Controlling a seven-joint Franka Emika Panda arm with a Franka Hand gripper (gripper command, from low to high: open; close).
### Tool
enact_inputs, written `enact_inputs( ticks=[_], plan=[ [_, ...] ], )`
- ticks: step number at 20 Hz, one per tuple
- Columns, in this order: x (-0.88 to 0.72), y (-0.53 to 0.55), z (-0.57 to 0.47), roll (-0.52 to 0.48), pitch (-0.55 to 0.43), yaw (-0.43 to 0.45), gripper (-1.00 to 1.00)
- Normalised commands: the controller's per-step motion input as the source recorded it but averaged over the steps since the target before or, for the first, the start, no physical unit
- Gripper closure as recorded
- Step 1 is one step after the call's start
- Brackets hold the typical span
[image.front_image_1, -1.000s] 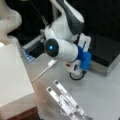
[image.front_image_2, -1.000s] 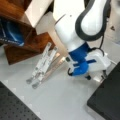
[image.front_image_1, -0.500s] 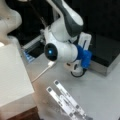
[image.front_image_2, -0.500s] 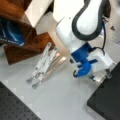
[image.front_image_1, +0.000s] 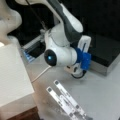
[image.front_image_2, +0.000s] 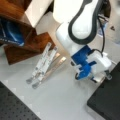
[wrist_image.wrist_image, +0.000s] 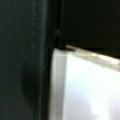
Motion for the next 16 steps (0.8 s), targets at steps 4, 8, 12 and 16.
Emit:
enact_inputs(
  ticks=[4, 8, 12, 16],
  plan=[
    [0.01, -0.3, -0.16, 0.311, -0.02, -0.019, -1.0],
    [0.02, -0.14, -0.1, 0.235, -0.047, -0.005, -1.0],
    [0.03, 0.0, -0.08, 0.187, -0.076, -0.014, -1.0],
    [0.06, 0.07, -0.07, 0.136, -0.067, -0.047, -1.0]
  ],
)
